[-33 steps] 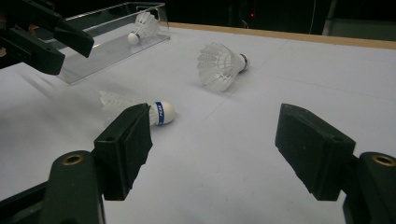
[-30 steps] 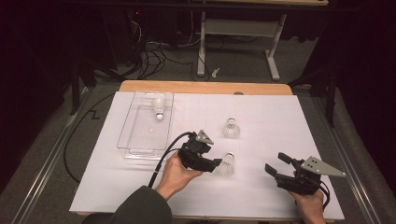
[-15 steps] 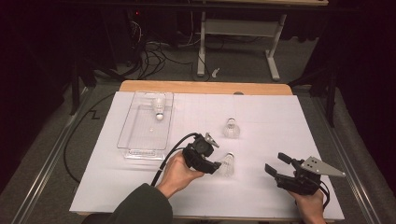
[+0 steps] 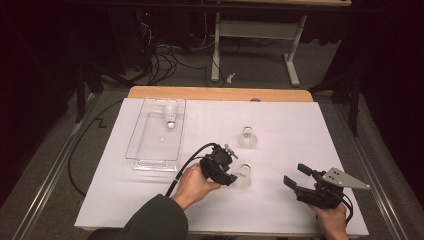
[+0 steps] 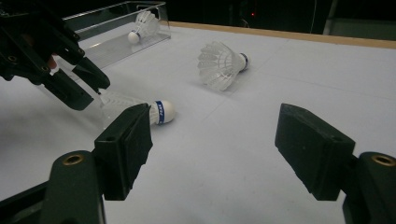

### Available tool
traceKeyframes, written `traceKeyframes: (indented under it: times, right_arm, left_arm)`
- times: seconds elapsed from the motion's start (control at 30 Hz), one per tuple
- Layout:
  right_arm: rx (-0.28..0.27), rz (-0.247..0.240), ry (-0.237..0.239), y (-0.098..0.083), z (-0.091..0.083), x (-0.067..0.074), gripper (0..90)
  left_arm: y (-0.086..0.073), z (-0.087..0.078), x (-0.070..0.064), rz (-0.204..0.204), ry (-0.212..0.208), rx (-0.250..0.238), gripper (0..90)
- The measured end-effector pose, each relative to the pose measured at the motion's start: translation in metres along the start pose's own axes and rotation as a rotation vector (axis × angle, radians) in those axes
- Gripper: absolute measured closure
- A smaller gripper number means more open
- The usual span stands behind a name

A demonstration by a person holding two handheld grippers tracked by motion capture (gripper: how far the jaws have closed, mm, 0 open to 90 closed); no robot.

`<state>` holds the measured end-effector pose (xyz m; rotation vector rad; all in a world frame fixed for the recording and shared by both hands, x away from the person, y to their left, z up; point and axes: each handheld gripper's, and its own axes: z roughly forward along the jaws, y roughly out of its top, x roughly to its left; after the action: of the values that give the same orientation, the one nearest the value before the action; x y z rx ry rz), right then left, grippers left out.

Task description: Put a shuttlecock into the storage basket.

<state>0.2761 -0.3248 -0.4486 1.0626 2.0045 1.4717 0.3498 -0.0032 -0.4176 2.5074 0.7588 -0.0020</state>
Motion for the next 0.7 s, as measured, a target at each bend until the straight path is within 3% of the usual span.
traceKeyframes:
  times: [0.7]
  right_arm:
    - [0.001, -0.001, 0.002, 0.000, 0.000, 0.000, 27.6]
  left_arm:
    - [0.005, 0.019, 0.006, -0.038, -0.017, 0.034, 67.2]
